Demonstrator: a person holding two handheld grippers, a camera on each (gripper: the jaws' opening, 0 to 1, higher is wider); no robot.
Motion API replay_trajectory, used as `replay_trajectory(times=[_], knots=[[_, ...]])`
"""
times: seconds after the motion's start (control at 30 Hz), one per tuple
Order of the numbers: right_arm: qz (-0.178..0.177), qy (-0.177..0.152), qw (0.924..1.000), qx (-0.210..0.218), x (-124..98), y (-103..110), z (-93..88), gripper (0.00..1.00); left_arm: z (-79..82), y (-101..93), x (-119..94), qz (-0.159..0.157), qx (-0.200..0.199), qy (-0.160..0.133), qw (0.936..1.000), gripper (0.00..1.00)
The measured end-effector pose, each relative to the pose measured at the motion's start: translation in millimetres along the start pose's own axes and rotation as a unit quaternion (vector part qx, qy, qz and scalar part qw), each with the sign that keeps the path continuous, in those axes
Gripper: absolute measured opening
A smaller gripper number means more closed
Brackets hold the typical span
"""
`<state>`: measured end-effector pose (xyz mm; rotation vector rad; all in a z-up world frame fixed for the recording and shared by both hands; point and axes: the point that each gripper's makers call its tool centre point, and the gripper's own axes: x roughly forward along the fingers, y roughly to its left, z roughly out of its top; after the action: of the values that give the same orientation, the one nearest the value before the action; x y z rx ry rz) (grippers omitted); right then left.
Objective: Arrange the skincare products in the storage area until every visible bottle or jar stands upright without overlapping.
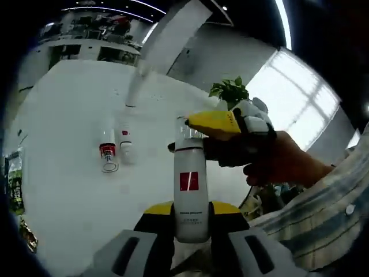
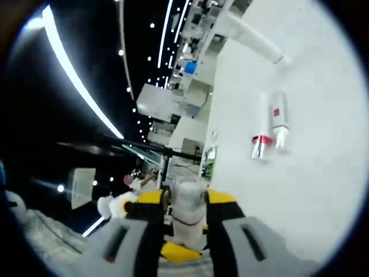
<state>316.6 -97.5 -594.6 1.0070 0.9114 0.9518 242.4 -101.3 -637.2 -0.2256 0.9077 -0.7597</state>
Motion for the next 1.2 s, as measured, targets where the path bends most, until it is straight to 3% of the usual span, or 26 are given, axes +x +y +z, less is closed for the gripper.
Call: replay_trajectory(times=[0.1, 0.27, 0.47, 0.53, 0.6, 0.73, 0.9, 0.93, 1.07, 1.2], knots=[[-0.018, -0.001, 0.9998, -0.003, -1.7, -8.1, -1.5, 0.21, -0.8, 2.8, 0.1, 0.018, 0.022, 0.004, 0.9996, 0.21], [-0.015, 0.005, 0.9997, -0.018, -5.6, -9.1, -3.9, 0.2, -5.8, 2.4, 2.0, 0.005, 0.02, 0.007, 0.9998, 0.22], [0.013, 0.032, 0.9984, -0.045, -10.0, 0.0, -13.5, 0.19, -12.6, -11.3, 2.0, -0.065, -0.029, 0.01, 0.9974, 0.23], [0.032, 0.042, 0.9969, -0.058, -11.3, 7.4, -16.1, 0.19, -12.6, -20.3, -0.1, -0.1, -0.024, 0.007, 0.9947, 0.27], [0.072, 0.061, 0.9923, -0.08, -12.9, 21.9, -21.8, 0.19, -13.4, -28.9, -3.2, -0.14, -0.036, 0.01, 0.9894, 0.31], [0.13, 0.09, 0.9804, -0.118, -17.7, 42.9, -31.6, 0.19, -11.8, -43.1, -12.2, -0.216, -0.096, 0.013, 0.9715, 0.34], [0.149, 0.119, 0.971, -0.144, -18.4, 50.9, -42.2, 0.19, -18.7, -50.2, -14.8, -0.242, -0.099, 0.024, 0.9648, 0.31], [0.153, 0.123, 0.9686, -0.152, -18.0, 51.4, -44.1, 0.19, -21.6, -56.5, -17.0, -0.26, -0.096, 0.032, 0.9603, 0.29], [0.156, 0.135, 0.9681, -0.141, -14.1, 51.7, -50.6, 0.2, -27.2, -63.4, -16.2, -0.265, -0.087, 0.043, 0.9592, 0.27], [0.131, 0.112, 0.9748, -0.141, -9.3, 45.4, -42.3, 0.2, -21.7, -49.5, -13.6, -0.23, -0.08, 0.02, 0.9698, 0.26]])
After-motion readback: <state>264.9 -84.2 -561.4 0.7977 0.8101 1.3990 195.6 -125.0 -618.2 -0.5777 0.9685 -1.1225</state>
